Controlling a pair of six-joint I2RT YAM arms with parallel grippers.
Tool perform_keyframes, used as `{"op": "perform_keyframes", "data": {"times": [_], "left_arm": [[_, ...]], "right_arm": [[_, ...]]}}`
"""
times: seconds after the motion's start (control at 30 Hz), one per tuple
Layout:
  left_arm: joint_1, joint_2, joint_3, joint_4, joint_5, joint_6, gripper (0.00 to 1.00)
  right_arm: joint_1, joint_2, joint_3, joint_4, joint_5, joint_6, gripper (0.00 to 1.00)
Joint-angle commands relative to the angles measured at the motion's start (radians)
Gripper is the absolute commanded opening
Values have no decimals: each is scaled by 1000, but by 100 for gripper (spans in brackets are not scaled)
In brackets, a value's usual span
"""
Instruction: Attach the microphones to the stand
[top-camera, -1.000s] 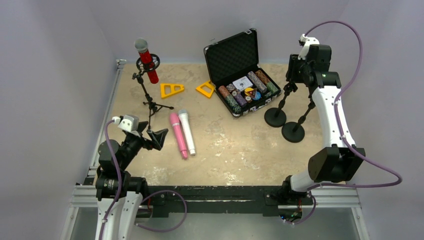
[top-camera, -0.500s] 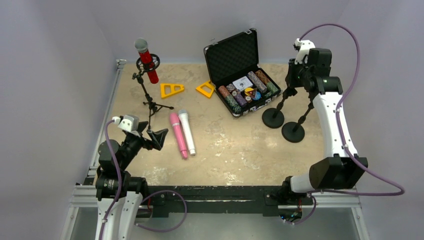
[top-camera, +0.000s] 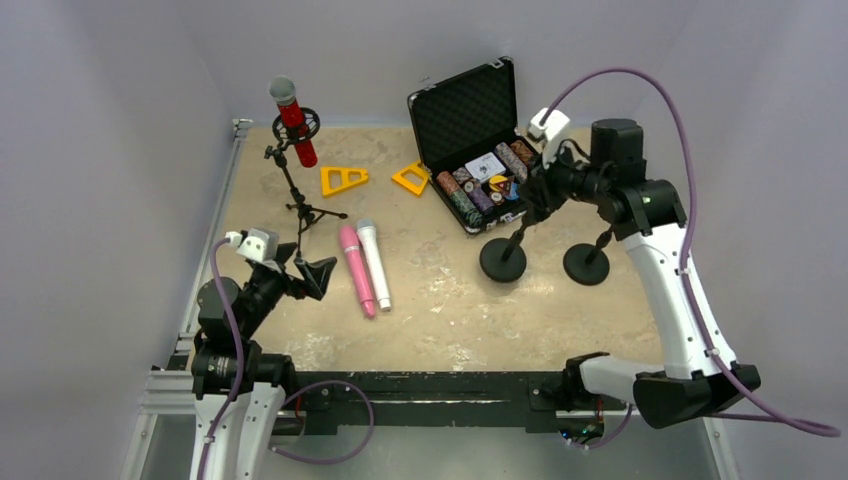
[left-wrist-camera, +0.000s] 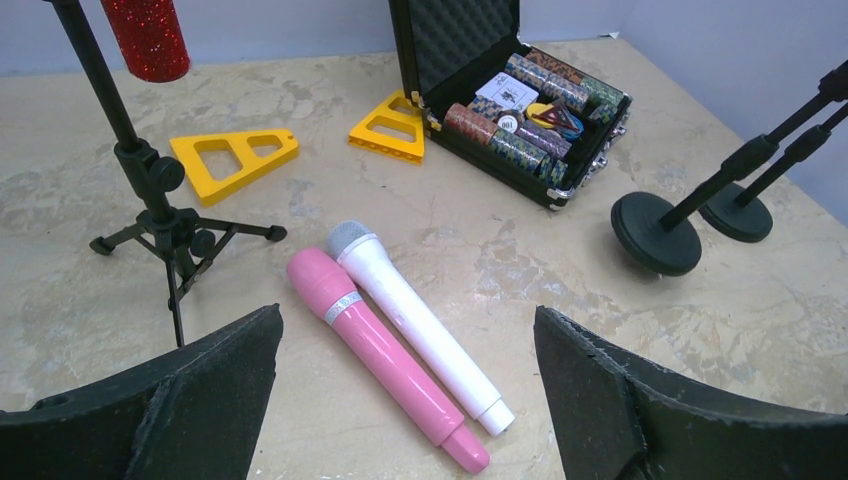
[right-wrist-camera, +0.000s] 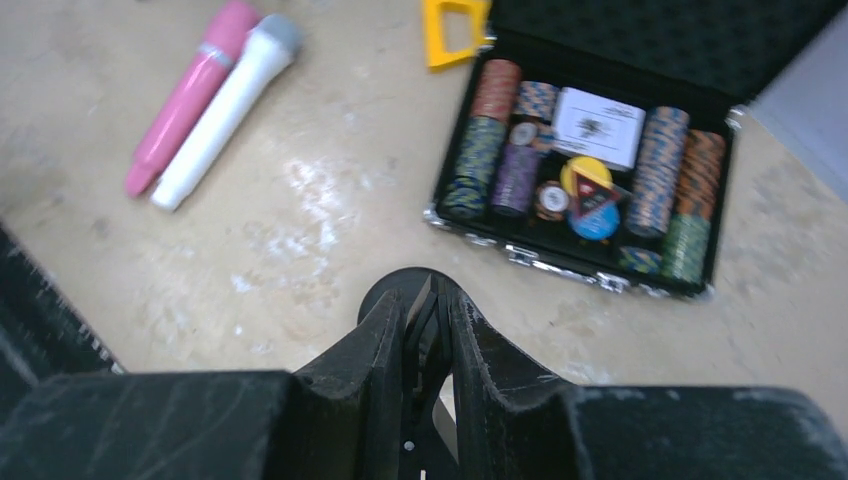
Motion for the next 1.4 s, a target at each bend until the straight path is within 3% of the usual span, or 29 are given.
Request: {"op": "perform_keyframes", "data": {"times": [0.0, 0.27, 0.5, 0.57, 0.67, 0.77, 0.9, 0.93, 1.1, 1.23, 1.37], "left_arm": [[-5, 15, 19, 19, 19, 4, 99], [-5, 25, 18, 23, 23, 1, 99], [-5, 32, 7, 48, 53, -22, 99], [-5, 34, 4, 54, 61, -27, 99], [-5, 38, 1, 61, 69, -31, 99], [-5, 42, -1, 67, 81, -35, 99], [-5, 51, -6, 82, 106, -74, 99], [-5, 54, -6, 85, 113, -82, 99], [-5, 92, -19, 100, 148, -147, 99], [-5, 154, -17, 76, 151, -228, 99], [-6, 265, 0, 6, 170, -316, 99]], "right_arm": [[113, 25, 39, -72, -181, -221, 1], [287, 134, 119, -156, -192, -407, 6], [337, 176, 152, -206, -214, -421, 16], [337, 170, 153, -213, -202, -410, 24], [335, 148, 140, -209, -199, -379, 49], [336, 127, 146, -219, -189, -362, 63], [321, 118, 190, -234, -186, -329, 71], [311, 112, 203, -237, -198, -323, 77], [216, 55, 231, -254, -303, -308, 79], [149, -54, 131, -217, -395, -314, 81], [108, -197, -180, -50, -524, -265, 88]]}}
